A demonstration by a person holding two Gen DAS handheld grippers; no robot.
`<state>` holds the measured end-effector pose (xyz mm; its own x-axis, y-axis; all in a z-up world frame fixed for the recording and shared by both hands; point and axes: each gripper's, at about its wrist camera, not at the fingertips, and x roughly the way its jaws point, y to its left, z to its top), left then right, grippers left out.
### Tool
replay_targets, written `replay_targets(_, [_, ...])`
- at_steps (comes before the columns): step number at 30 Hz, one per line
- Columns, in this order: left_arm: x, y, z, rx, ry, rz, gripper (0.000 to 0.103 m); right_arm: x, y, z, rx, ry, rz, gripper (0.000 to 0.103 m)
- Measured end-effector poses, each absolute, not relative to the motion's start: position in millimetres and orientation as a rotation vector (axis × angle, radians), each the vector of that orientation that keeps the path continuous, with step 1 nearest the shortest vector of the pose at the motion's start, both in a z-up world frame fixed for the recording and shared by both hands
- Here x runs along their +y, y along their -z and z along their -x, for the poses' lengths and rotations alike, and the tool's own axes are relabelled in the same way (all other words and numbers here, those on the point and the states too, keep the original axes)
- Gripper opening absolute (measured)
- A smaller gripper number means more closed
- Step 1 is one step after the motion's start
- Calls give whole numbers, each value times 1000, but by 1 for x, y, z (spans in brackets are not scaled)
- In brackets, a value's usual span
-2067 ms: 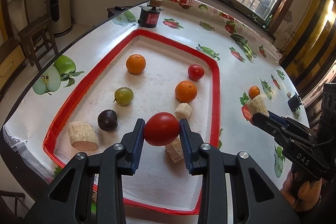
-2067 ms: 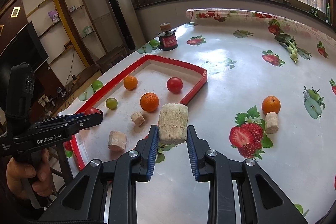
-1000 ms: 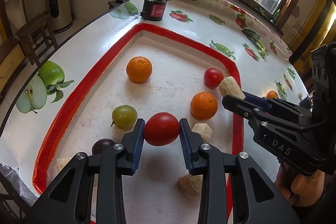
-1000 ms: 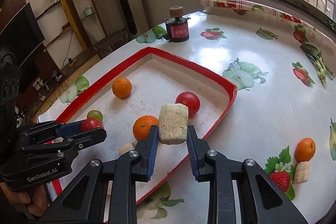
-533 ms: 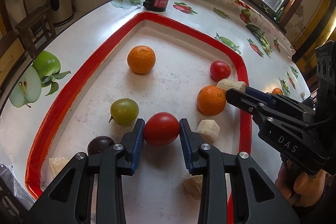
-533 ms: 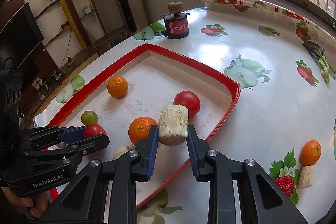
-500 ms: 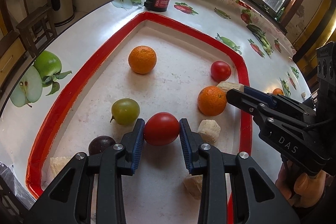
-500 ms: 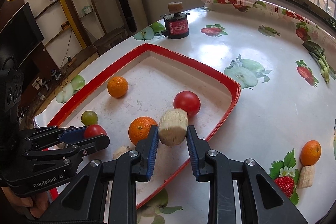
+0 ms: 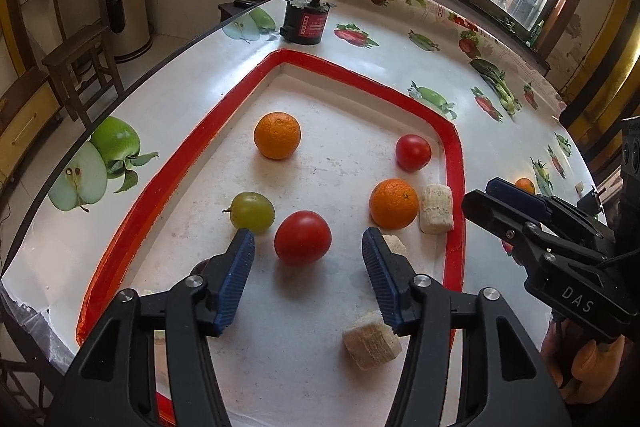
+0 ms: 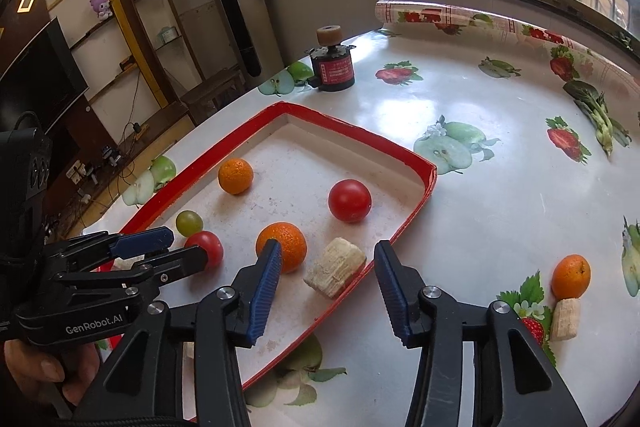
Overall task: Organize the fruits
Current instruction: 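Open the left tool to drop the tomato while the right tool releases its cork in the tray, then move both tools toward the orange and cork lying on the cloth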
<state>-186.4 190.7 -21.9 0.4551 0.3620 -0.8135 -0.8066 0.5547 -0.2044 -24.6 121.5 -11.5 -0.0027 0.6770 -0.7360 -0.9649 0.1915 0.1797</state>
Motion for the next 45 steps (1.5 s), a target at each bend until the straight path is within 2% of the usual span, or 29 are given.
replay_targets(21, [156, 3, 145, 795, -688, 602, 55, 24, 23, -46, 876, -1152, 332, 50])
replay_targets(34, [137, -2, 90, 825, -601, 561, 55, 27, 38, -92, 882, -1044, 332, 49])
replay_targets(36, [134, -2, 77, 832, -584, 552, 55, 32, 41, -96, 890, -1054, 337, 44])
replay_targets(38, [130, -3, 62, 844, -564, 539, 55, 33, 43, -99, 904, -1062, 336, 26])
replay_targets(45, [108, 7, -4, 903, -468, 470, 54, -19, 34, -117, 889, -1016, 254, 26])
